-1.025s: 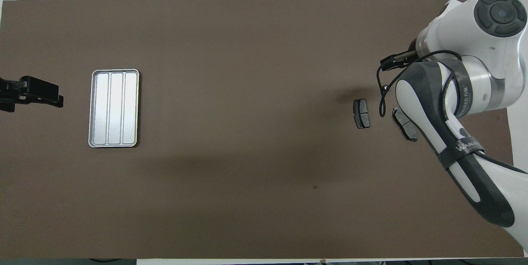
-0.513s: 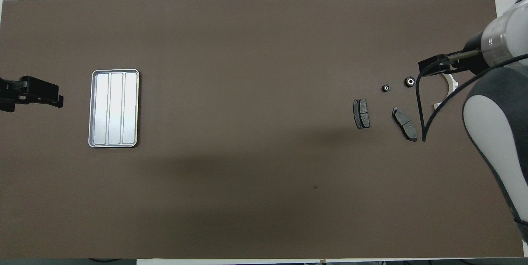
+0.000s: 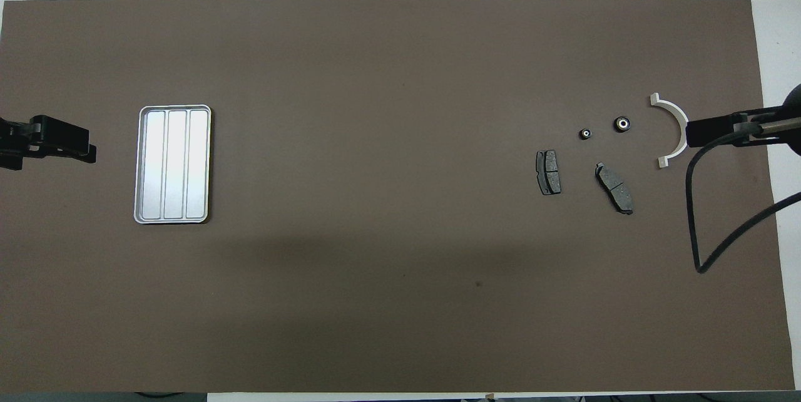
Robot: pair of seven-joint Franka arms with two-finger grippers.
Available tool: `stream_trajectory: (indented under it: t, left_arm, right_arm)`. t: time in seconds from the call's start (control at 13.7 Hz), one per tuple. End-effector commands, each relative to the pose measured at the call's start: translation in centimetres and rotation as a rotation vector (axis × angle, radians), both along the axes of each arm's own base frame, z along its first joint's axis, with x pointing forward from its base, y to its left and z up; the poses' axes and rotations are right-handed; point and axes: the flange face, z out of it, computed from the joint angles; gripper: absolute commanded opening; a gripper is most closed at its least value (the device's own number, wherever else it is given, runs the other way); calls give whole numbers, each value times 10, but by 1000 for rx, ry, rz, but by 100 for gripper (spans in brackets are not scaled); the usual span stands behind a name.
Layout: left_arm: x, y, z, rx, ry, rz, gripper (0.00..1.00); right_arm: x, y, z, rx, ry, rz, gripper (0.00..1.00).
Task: Place bearing gear from tray to pile
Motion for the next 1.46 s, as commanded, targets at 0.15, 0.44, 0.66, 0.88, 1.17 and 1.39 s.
stream_trajectory:
  t: [0.15,0.44,0.66,0.88,1.17,1.39]
  left_arm:
    - [-8,1,1,13,-14,-2,100]
    - [-8,1,1,13,-14,-2,100]
    - [-8,1,1,13,-14,-2,100]
    - [-8,1,1,13,-14,-2,100]
    - [-8,1,2,13,-16,-2,100]
    - [-8,2,0,13,-13,0,100]
  right_arm:
    - [-2,-17,-21,49,36,-89,100]
    - [-2,-22,-21,54,41,-99,100]
    - [-2,-21,-22,54,41,-99,100]
    - [-1,-19,-26,54,46,-96,100]
    - [2,-19,-33,55,55,-95,100]
    - [2,-18,-35,67,66,-95,100]
